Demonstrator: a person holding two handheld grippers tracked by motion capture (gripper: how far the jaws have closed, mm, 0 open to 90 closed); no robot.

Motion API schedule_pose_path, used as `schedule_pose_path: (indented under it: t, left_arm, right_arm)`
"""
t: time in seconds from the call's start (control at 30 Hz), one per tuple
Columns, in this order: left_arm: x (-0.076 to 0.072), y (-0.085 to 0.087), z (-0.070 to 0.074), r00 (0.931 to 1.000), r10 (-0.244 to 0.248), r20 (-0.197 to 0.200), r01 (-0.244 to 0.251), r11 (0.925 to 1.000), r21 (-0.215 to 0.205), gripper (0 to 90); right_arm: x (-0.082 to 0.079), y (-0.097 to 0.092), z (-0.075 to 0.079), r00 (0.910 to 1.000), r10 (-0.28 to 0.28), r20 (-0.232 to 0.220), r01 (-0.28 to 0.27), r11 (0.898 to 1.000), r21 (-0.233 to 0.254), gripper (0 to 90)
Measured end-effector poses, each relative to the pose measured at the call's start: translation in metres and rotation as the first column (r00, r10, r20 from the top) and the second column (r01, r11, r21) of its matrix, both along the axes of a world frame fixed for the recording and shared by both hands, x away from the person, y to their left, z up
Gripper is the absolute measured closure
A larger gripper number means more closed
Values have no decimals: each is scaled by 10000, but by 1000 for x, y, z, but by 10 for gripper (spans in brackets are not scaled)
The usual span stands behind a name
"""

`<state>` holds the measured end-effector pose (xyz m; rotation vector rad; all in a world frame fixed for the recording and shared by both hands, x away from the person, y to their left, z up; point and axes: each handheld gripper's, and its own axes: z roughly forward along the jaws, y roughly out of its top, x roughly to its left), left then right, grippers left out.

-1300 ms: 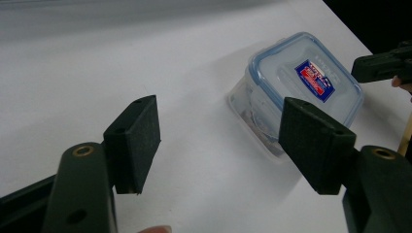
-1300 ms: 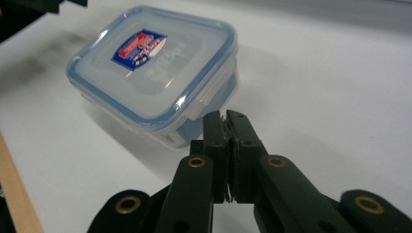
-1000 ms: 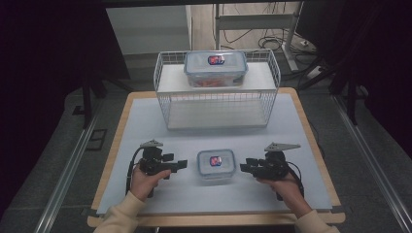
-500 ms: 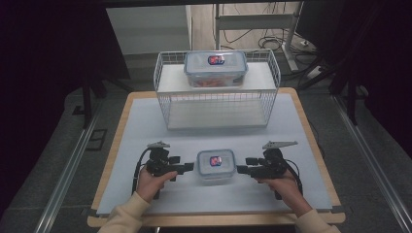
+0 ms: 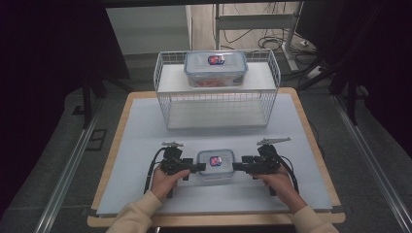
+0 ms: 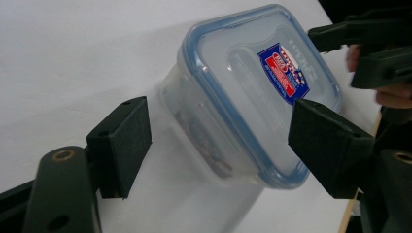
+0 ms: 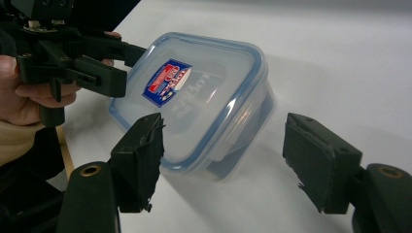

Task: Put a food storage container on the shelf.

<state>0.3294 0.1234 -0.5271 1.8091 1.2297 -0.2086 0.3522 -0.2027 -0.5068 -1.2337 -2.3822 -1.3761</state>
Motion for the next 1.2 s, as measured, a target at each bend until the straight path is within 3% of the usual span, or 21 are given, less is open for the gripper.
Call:
schedule_pose_path:
  t: [0.13,0.27,0.33,0.57,0.97,1.2]
  left_arm:
    - [1,-1,-1,9997,-140,-223,137,9998,-159,244]
    - [4,-1,-5,9981,-318,-523,287,9979,-580,269]
    - [4,-2,-5,9968,-501,-623,451,9958,-793,324]
    - [0,0,-3,9979,-363,-540,317,9960,-841,387]
    - [-17,3,4,9987,-407,311,427,9967,-685,502]
    - [-21,3,5,9977,-433,515,470,9963,-724,521]
  right_arm:
    - [7,7,-6,9995,67,-313,-64,9999,116,295]
    - [13,14,-12,9980,135,-623,-122,9997,209,290]
    - [16,17,-13,9952,224,-948,-183,9989,440,324]
    - [17,14,-13,9874,90,-1581,27,9973,738,410]
    - [1,6,-7,9938,197,-1095,-88,9951,985,506]
    - [-5,5,-6,9963,122,-855,-25,9937,1120,517]
